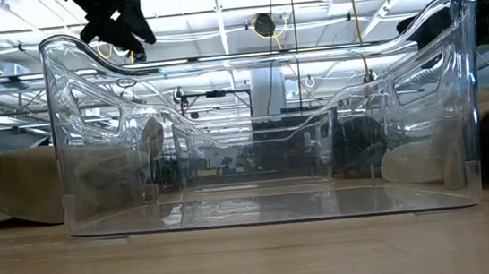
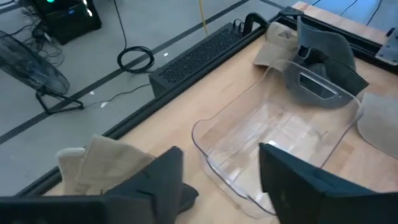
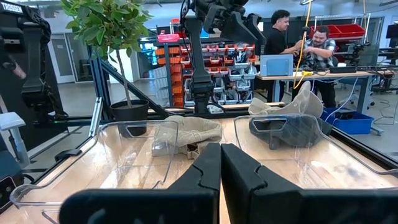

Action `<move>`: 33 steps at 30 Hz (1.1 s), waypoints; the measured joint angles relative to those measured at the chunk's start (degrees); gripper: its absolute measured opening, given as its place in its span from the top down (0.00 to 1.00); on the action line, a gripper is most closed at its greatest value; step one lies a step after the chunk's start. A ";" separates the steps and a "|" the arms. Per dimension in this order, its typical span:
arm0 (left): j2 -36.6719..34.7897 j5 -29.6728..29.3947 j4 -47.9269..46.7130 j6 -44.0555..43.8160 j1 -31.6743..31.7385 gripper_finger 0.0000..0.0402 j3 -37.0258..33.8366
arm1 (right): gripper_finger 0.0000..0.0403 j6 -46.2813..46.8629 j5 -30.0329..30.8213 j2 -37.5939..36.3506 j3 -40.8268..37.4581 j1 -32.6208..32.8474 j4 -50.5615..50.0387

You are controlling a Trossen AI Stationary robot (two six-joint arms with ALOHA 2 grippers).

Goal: Pick & Place hat
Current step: Put the brown cap into the top transparent bin

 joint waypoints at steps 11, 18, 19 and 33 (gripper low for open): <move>5.69 -7.28 -5.12 -1.67 0.00 0.21 0.04 | 1.00 -0.02 0.00 0.02 0.01 -0.01 0.03; 10.91 -9.43 -15.19 -7.83 1.01 0.21 0.00 | 1.00 0.00 0.00 0.02 0.00 -0.01 0.02; 11.92 -9.40 -16.52 -9.86 1.46 0.21 0.04 | 1.00 -0.02 0.00 0.02 0.01 -0.01 0.04; 24.36 -0.57 -25.40 -0.56 6.41 0.21 -0.02 | 1.00 0.00 0.00 0.00 0.01 0.01 0.02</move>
